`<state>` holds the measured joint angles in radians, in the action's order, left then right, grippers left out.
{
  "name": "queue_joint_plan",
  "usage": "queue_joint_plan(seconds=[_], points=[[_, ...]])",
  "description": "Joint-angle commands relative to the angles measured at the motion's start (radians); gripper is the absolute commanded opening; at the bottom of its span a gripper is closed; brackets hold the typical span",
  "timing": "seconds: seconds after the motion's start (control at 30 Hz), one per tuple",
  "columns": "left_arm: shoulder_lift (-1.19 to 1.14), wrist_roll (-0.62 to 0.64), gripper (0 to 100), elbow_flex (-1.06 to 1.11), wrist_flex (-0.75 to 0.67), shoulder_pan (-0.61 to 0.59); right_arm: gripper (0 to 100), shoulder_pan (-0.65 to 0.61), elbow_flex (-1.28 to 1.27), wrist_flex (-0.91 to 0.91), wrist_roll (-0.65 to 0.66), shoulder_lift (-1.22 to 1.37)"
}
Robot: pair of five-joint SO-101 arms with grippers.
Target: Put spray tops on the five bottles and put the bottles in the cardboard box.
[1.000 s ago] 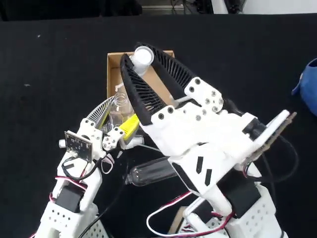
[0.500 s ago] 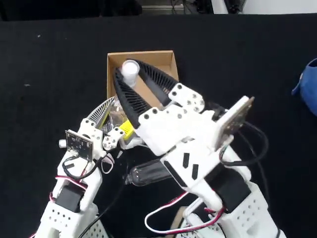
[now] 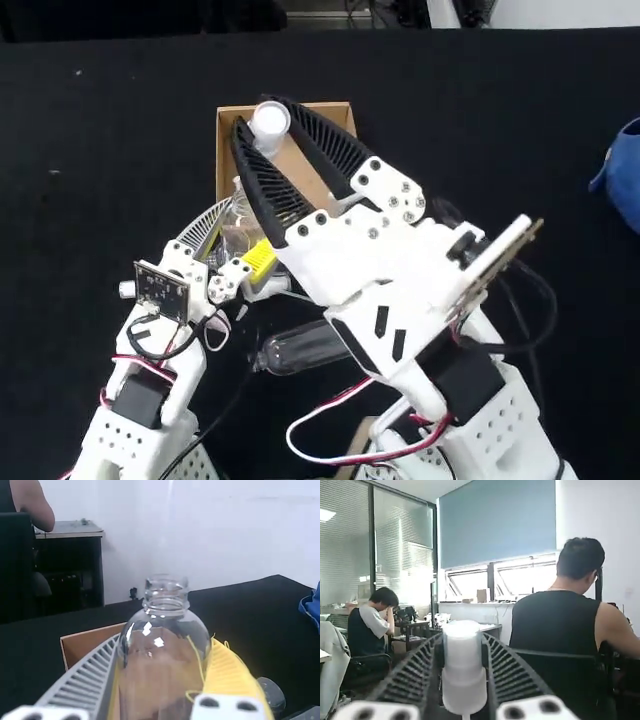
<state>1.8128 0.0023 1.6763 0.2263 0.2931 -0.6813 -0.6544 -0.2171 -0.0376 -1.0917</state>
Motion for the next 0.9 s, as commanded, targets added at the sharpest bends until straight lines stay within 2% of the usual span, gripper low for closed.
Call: queue_joint_plan(seconds=[0.0,0.47,0.6,0.67,0.8,0.87], points=[[0.009,0.006,3,0.022,0.000,0.004,1.1,0.008,0.044,0.009,0.031,-0.010],[0.009,0.006,3,0.022,-0.002,0.004,1.1,0.006,-0.185,-0.014,0.032,-0.016],[0.009,0.006,3,0.022,-0.002,0.004,1.5,0.005,-0.186,-0.109,0.035,-0.016],[0.009,0.006,3,0.022,-0.003,0.007,5.7,-0.011,-0.188,-0.127,0.031,-0.008],[0.011,0.006,3,0.022,-0.003,0.010,20.3,-0.069,-0.189,-0.130,0.034,-0.007],[0.011,0.006,3,0.022,-0.003,0.005,21.2,-0.072,-0.179,-0.124,0.034,-0.010]])
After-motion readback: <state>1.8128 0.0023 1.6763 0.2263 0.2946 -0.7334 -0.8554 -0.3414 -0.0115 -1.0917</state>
